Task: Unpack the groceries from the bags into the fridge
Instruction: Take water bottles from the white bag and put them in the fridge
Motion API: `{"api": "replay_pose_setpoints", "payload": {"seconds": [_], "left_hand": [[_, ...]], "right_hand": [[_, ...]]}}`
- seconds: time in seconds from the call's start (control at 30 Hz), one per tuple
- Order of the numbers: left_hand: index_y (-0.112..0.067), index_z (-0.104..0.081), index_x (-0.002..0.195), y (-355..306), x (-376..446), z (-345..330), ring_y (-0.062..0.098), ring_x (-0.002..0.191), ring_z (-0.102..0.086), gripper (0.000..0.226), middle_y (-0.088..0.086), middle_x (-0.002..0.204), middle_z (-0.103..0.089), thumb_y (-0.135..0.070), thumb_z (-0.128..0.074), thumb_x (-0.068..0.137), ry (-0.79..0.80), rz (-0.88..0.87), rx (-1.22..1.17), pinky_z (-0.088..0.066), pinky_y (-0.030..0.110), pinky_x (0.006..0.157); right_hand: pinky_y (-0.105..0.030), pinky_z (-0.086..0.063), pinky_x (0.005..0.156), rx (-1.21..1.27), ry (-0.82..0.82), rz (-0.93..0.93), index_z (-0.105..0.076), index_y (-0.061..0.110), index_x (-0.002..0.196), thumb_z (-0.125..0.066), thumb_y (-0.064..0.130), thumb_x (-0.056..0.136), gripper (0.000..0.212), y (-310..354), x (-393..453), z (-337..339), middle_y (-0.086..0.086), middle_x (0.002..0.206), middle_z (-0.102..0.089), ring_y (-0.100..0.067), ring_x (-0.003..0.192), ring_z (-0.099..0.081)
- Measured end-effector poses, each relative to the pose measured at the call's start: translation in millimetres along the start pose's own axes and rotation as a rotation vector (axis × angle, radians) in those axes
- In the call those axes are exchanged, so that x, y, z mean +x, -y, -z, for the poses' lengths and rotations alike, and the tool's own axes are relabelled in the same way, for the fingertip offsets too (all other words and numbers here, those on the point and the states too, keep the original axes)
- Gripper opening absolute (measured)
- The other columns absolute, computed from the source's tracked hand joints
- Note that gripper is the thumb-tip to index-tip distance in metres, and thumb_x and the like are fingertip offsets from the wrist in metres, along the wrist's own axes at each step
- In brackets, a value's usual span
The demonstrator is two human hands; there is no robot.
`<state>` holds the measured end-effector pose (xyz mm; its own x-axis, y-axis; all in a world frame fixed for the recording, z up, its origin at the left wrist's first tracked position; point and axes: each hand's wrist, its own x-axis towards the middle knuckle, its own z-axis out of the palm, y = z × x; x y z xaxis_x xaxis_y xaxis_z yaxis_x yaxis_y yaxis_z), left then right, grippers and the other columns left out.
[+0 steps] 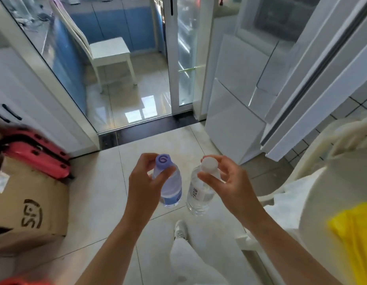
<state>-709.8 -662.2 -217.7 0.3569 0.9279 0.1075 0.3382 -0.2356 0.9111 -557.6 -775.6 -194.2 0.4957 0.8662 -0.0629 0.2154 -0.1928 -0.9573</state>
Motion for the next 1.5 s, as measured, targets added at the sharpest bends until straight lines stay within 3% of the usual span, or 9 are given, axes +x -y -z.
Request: {"api": "replay_pose_setpoints", "payload": {"seconds": [0.2,0.33,0.5,0.67,0.77,0.9,1.07,1.37,1.5], "left_hand": [[-0.016,-0.060,0.108,-2,93,-3,0.014,0.094,-0.065,0.047,-0.004,0.103,-0.069,-0.047,-0.065,0.072,-0.009,-0.010,-0.001,-0.053,0.022,0.084],[-0.017,-0.059,0.106,-9,166,-14,0.014,0.093,-0.065,0.045,-0.005,0.100,-0.068,-0.044,-0.067,0.071,0.008,-0.044,0.000,-0.051,0.017,0.081],[-0.013,-0.060,0.106,-15,244,-31,0.014,0.092,-0.065,0.046,-0.003,0.102,-0.068,-0.041,-0.069,0.071,0.049,-0.074,-0.035,-0.050,0.013,0.078],[-0.018,-0.059,0.103,-21,318,-52,0.000,0.086,-0.061,0.038,-0.019,0.092,-0.061,-0.037,-0.070,0.072,0.105,-0.117,-0.064,-0.045,0.001,0.072],[-0.016,-0.060,0.102,-23,364,-65,-0.005,0.085,-0.062,0.037,-0.017,0.093,-0.064,-0.034,-0.072,0.073,0.168,-0.147,-0.103,-0.045,0.003,0.071],[-0.009,-0.064,0.104,-25,435,-85,0.006,0.089,-0.066,0.030,-0.004,0.097,-0.070,-0.017,-0.076,0.077,0.240,-0.185,-0.132,-0.047,0.007,0.072],[-0.017,-0.063,0.101,-44,523,-109,-0.007,0.086,-0.061,0.026,-0.016,0.093,-0.067,-0.020,-0.075,0.078,0.391,-0.273,-0.146,-0.045,0.003,0.071],[-0.015,-0.064,0.099,-98,649,-180,0.013,0.097,-0.068,0.025,-0.005,0.098,-0.073,-0.009,-0.076,0.078,0.598,-0.365,-0.288,-0.054,0.027,0.081],[-0.012,-0.065,0.102,-134,688,-223,0.016,0.099,-0.068,0.026,0.000,0.101,-0.073,-0.010,-0.076,0.079,0.646,-0.408,-0.357,-0.054,0.032,0.086]], "right_hand": [[-0.029,-0.050,0.098,0.019,0.020,0.013,-0.060,0.021,0.118,-0.070,0.035,0.078,0.043,18,95,-12,0.008,0.112,-0.067,-0.010,0.106,-0.063],[-0.030,-0.052,0.095,0.009,-0.011,0.046,-0.060,0.019,0.115,-0.068,0.041,0.074,0.047,32,163,-12,0.008,0.107,-0.068,-0.012,0.102,-0.064],[-0.038,-0.052,0.095,-0.001,-0.114,0.056,-0.061,0.019,0.113,-0.068,0.044,0.073,0.049,41,233,-8,0.007,0.104,-0.068,-0.014,0.100,-0.064],[-0.038,-0.053,0.091,0.006,-0.219,0.023,-0.063,0.023,0.107,-0.071,0.041,0.075,0.037,47,292,4,0.009,0.097,-0.069,-0.014,0.096,-0.064],[-0.036,-0.053,0.086,0.011,-0.302,0.006,-0.064,0.027,0.101,-0.074,0.034,0.077,0.027,48,330,10,0.013,0.090,-0.069,-0.011,0.092,-0.065],[-0.034,-0.054,0.081,0.028,-0.403,0.003,-0.065,0.028,0.095,-0.075,0.028,0.079,0.018,55,381,17,0.009,0.088,-0.070,-0.014,0.088,-0.066],[-0.040,-0.054,0.085,0.044,-0.576,-0.014,-0.067,0.026,0.096,-0.076,0.028,0.078,0.020,68,448,28,0.006,0.090,-0.071,-0.015,0.090,-0.066],[-0.027,-0.051,0.086,0.023,-0.817,0.007,-0.067,0.024,0.098,-0.076,0.026,0.078,0.023,94,539,79,0.010,0.094,-0.072,-0.006,0.095,-0.065],[-0.005,-0.043,0.071,-0.019,-0.901,0.039,-0.065,0.024,0.092,-0.075,0.023,0.078,0.017,104,571,118,0.019,0.085,-0.069,0.013,0.081,-0.059]]}}
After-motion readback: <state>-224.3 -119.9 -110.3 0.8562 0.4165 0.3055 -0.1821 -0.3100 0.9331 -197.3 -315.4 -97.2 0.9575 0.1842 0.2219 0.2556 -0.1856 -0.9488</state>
